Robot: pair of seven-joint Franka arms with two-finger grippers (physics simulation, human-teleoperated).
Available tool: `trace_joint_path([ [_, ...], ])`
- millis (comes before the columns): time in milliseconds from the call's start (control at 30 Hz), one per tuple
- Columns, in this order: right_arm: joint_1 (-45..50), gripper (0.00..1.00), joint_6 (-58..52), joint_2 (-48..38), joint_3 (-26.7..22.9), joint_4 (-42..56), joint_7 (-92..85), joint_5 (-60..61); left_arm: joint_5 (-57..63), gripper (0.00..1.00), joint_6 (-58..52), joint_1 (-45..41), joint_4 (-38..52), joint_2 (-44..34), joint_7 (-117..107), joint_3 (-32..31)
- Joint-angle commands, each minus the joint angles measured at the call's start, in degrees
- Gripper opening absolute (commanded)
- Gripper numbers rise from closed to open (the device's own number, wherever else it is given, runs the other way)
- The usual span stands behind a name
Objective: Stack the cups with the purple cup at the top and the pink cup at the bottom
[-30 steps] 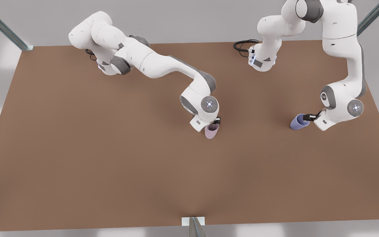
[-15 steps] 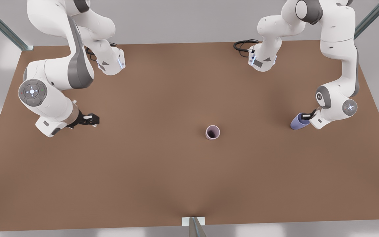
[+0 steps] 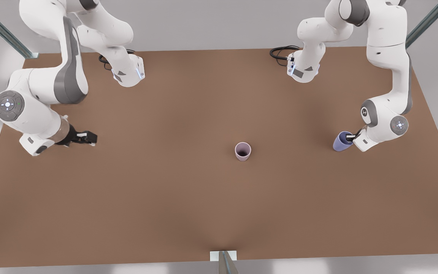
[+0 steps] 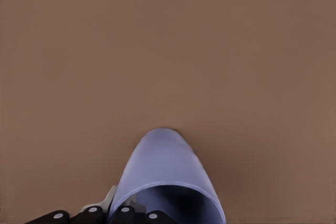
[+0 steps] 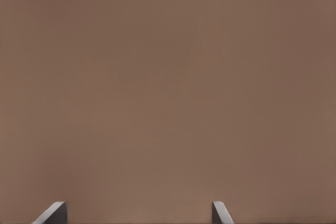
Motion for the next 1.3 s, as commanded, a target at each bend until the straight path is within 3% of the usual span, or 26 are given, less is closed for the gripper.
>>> trace_joint_path([
  [0, 0.0, 1.00, 0.2, -0.2, 0.0, -0.3, -0.1, 0.0, -4.3, 0.21, -0.2, 0.0, 0.0, 0.0, 0.3, 0.0],
  [300, -1.6, 1.00, 1.0, 0.7, 0.0, 0.0, -0.3, 1.0, -4.4, 0.21, -1.3, -2.9, 1.2, -1.2, -1.9, 0.0],
  [533, -1.6, 1.00, 1.0, 0.8, 0.0, 0.2, -0.4, 1.0, -5.7, 0.21, -6.4, -17.6, 5.3, -2.9, -28.9, 0.0],
  [600, -1.6, 1.00, 1.0, 1.0, 0.1, 0.2, -0.4, 1.0, -7.9, 0.21, -13.8, -19.8, 9.9, -1.8, -31.3, -0.1],
  [733, -2.0, 1.00, 1.0, 1.2, 0.0, 0.3, -1.6, 1.4, -8.6, 0.21, -22.7, -20.4, 18.6, -1.7, -32.7, -4.4],
  [933, -2.1, 1.00, 1.0, 1.2, 0.0, 0.3, -1.6, 1.4, -8.3, 0.21, -22.7, -20.5, 29.9, 3.0, -44.5, -15.1],
  [1267, -2.1, 1.00, 1.0, 1.2, 0.0, 0.3, -1.6, 1.4, -11.7, 0.21, -22.3, -23.5, 30.9, 3.5, -60.4, -19.8],
])
